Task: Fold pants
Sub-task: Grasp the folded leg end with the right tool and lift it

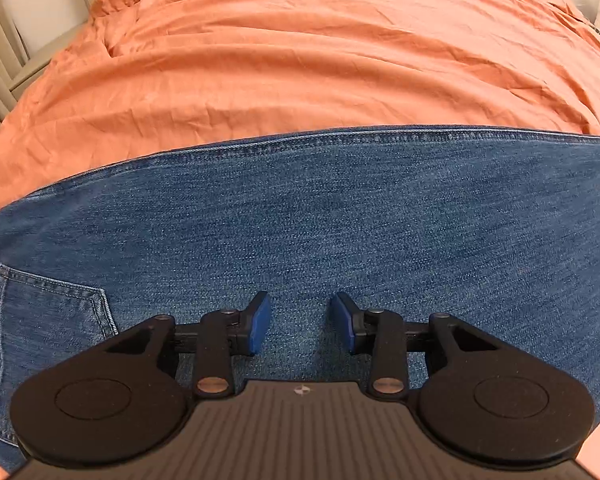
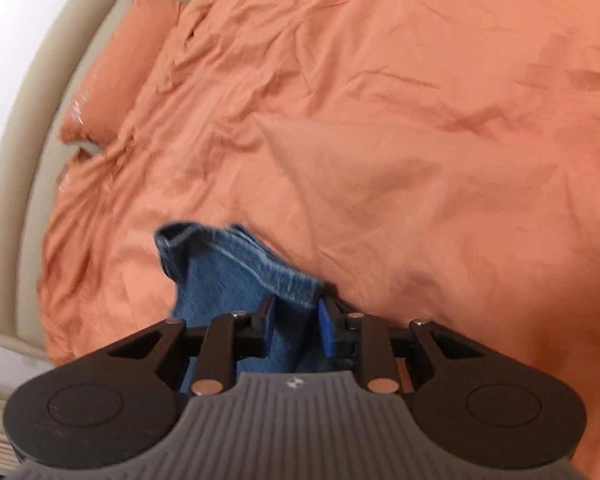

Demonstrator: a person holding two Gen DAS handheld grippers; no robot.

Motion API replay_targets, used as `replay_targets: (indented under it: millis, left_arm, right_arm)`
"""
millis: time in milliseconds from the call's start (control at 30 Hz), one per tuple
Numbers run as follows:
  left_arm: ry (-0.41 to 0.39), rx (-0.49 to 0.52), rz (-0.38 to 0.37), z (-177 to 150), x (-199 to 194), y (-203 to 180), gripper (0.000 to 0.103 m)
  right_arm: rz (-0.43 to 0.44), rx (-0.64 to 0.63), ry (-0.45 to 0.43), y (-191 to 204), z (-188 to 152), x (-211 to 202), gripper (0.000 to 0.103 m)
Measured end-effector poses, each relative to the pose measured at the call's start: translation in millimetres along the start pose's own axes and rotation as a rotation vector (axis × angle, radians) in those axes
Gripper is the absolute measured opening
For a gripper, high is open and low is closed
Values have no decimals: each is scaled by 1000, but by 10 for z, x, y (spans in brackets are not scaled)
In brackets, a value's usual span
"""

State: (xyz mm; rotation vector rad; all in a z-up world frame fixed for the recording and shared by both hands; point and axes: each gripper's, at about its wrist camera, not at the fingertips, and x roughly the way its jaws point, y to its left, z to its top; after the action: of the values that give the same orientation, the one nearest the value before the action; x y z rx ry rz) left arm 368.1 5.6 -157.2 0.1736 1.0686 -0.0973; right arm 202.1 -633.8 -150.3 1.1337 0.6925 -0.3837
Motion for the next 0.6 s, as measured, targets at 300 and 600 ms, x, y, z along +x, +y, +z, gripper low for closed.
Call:
replay_targets:
  millis: [300,600]
  left_arm:
    - [-8,48,26,15,10,-60,45]
    - [-61,98,-66,94,-327,-216,45]
  right_arm:
    - [-59,-173,-48,253,-110,-481,0]
    - [-78,-114,-21,-25,-158,-511,33]
